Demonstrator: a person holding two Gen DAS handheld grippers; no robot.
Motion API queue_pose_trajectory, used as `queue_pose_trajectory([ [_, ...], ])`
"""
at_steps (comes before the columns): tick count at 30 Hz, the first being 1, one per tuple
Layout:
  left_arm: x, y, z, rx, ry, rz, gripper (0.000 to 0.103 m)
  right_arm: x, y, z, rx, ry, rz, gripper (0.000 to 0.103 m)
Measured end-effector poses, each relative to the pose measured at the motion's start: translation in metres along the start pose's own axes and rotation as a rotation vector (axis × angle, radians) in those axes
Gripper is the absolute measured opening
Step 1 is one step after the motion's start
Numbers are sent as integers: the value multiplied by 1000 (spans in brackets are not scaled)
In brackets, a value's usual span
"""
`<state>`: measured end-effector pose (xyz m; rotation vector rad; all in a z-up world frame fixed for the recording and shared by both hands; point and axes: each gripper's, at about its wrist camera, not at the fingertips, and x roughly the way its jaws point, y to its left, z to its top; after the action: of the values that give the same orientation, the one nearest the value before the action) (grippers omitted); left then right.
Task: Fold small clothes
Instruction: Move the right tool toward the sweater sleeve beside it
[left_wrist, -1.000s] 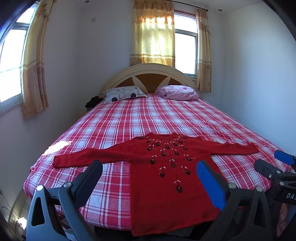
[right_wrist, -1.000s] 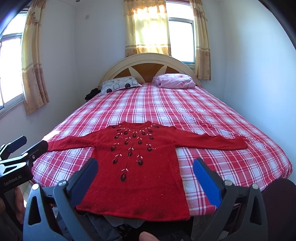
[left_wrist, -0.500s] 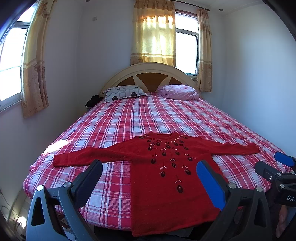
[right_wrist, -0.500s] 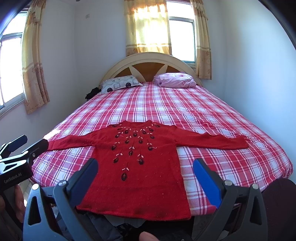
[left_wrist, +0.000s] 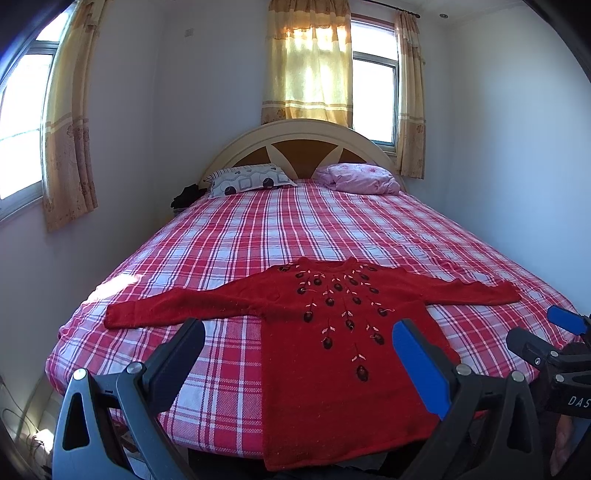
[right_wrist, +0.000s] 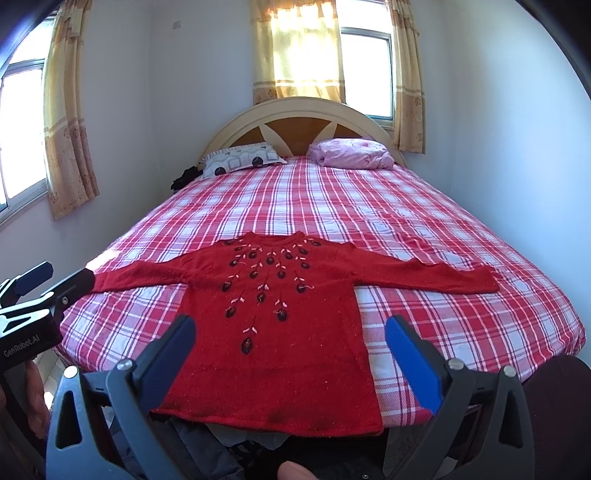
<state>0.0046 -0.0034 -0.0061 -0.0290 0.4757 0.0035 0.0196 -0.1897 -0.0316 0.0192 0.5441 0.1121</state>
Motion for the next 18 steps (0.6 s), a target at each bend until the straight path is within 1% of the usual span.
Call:
queue_pose_trajectory([
  [3, 9, -3, -4, 15, 10, 12, 102, 6, -3, -2, -1, 9, -3, 103],
  [8, 31, -7, -12, 38, 44, 11, 102, 21, -12, -5, 7, 36, -15, 103],
  [18, 82, -11, -34, 91, 113, 24, 102, 65, -44, -15, 53, 102, -56, 103],
])
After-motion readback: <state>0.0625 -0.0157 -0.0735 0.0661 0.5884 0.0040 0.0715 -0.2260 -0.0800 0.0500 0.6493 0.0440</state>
